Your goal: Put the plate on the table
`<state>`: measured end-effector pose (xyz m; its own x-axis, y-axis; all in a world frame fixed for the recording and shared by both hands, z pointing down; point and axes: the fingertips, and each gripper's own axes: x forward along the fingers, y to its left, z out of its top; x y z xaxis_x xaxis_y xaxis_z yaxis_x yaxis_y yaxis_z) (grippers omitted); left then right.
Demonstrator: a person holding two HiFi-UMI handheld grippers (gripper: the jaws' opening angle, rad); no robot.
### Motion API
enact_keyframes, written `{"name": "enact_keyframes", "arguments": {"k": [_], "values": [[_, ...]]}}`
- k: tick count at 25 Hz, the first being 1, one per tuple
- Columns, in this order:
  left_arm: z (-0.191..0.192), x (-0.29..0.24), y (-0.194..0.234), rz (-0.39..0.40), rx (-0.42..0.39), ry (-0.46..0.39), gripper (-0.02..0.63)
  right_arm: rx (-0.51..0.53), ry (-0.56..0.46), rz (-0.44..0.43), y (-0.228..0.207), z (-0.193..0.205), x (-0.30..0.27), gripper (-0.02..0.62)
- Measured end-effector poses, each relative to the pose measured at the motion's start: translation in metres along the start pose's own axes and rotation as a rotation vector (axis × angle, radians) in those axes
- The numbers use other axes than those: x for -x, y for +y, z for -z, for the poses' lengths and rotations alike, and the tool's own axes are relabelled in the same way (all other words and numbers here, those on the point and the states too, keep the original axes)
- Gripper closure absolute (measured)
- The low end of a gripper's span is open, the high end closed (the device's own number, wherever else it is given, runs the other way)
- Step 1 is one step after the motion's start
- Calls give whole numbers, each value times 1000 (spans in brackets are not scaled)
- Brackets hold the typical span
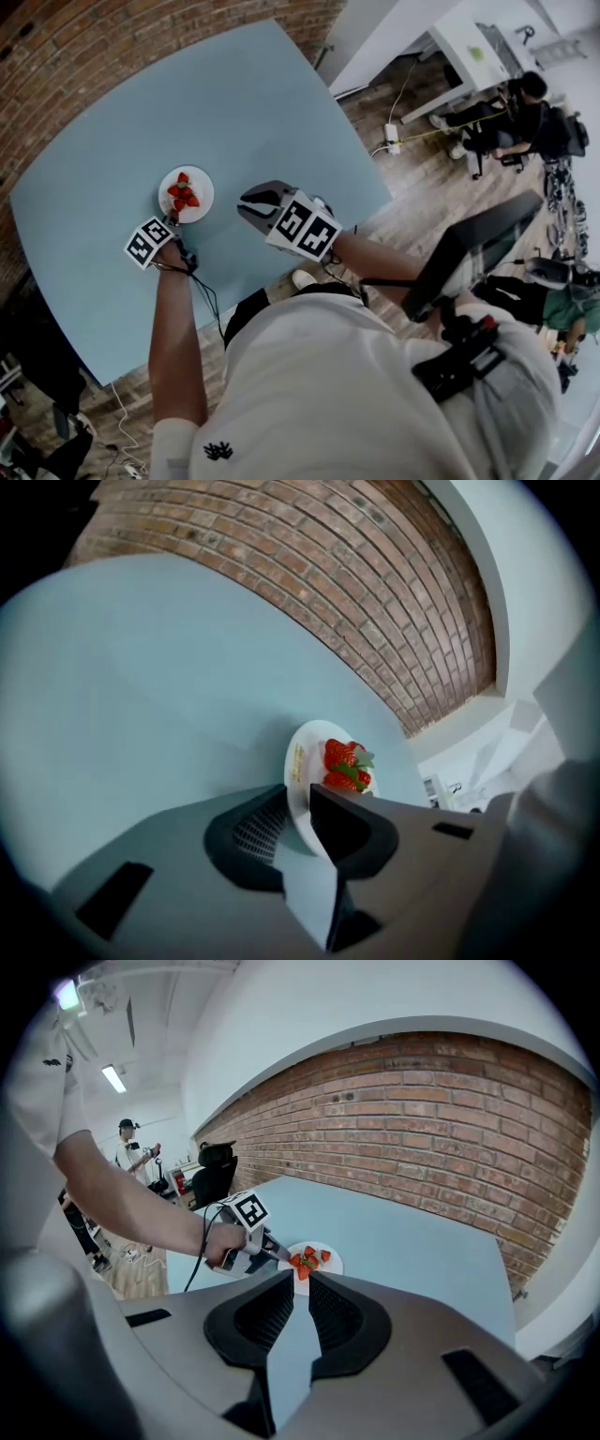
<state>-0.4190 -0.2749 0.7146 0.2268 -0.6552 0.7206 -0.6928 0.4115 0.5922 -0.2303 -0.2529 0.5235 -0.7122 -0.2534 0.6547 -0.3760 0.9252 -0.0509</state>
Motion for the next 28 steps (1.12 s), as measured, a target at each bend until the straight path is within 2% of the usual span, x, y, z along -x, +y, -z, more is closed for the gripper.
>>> {"name": "enact_keyframes", "arguments": {"k": [5,8,14,17,24,28], "values": [[1,1,-1,-161,-204,6,513,0,0,-2,-5,5,6,543],[-2,4,-3,-225,-303,-28,450,0,-2,-2,-8,9,13,543],[0,25,-18,-216,-322,-90,449,1,-17,-7,-13,15,25,543],[4,47,-43,-163,-347,-135,449,7,-33,-19,-12,15,30,543],[31,108,-126,136,-322,-226,451,48,-82,-81,-2,11,51,543],[52,156,-170,249,-328,-299,543,71,-120,-124,10,13,75,544]]}}
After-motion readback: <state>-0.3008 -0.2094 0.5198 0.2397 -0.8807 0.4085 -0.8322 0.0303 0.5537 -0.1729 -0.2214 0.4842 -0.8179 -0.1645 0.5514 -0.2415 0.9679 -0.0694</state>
